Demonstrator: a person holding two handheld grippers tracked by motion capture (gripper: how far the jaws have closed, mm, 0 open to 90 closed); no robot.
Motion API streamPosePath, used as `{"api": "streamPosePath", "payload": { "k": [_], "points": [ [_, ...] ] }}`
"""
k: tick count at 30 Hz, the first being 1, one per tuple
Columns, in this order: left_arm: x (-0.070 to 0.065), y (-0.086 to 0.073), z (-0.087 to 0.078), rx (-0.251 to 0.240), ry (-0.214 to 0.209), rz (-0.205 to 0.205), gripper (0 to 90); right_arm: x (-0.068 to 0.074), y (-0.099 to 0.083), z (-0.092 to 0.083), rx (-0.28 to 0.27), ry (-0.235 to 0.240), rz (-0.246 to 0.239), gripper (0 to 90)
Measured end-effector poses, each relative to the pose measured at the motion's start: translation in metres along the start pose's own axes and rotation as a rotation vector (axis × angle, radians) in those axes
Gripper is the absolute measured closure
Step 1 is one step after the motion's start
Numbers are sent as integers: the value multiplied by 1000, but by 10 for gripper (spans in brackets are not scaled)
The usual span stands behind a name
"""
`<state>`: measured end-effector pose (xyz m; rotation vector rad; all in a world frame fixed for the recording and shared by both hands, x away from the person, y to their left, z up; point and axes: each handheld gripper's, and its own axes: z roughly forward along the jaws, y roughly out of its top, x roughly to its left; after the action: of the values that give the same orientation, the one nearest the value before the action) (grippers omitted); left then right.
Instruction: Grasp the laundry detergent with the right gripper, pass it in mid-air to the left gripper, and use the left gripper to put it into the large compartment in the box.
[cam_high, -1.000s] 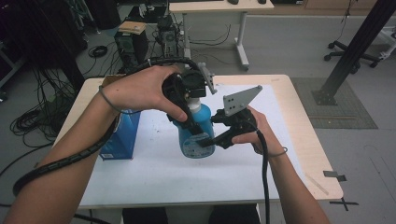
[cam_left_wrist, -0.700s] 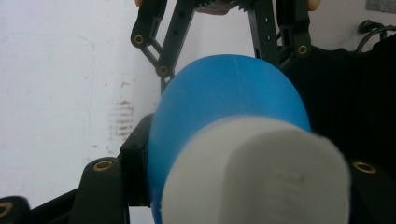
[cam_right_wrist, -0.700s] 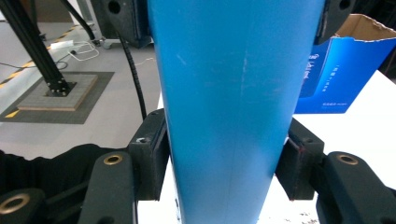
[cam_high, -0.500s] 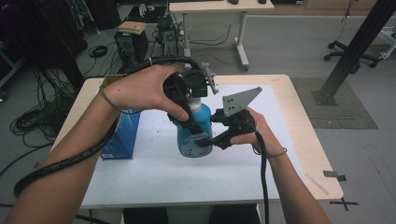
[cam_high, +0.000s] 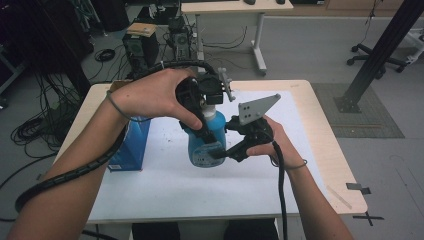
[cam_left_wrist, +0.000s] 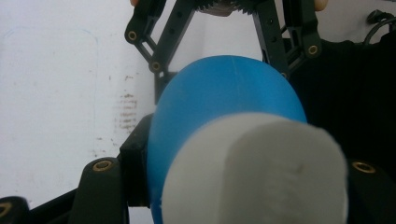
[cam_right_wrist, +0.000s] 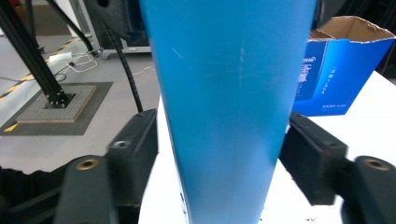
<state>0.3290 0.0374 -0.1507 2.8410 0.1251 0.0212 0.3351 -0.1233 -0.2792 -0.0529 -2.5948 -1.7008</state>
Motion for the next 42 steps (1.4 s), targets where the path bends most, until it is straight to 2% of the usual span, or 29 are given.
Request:
{"api": "streamPosePath", "payload": {
  "k": [4,6,7,9,11,15,18,26,42],
  "points": [
    [0,0,0,-5,4,1,378,0,0,0,-5,0,0,274],
    [0,0,-1,-5,3,-1,378,0,0,1,-11,-1,5,244],
    [0,0,-2,-12,3,3,378,-1,0,1,-8,-7,3,197],
    [0,1,-3,-13,2,2,378,-1,0,1,-8,-7,3,197],
    [0,1,-4,-14,4,2,378,0,1,2,-2,-11,8,155],
    [-1,2,-3,-2,4,3,378,0,1,3,-2,-11,12,151],
    [-1,2,-3,-3,3,5,378,0,2,3,-4,-10,16,101],
    [-1,1,-4,-7,9,1,378,1,2,5,-10,-26,3,42],
    [1,0,-3,-5,8,6,378,-1,3,4,-9,-25,17,25]
  ]
}}
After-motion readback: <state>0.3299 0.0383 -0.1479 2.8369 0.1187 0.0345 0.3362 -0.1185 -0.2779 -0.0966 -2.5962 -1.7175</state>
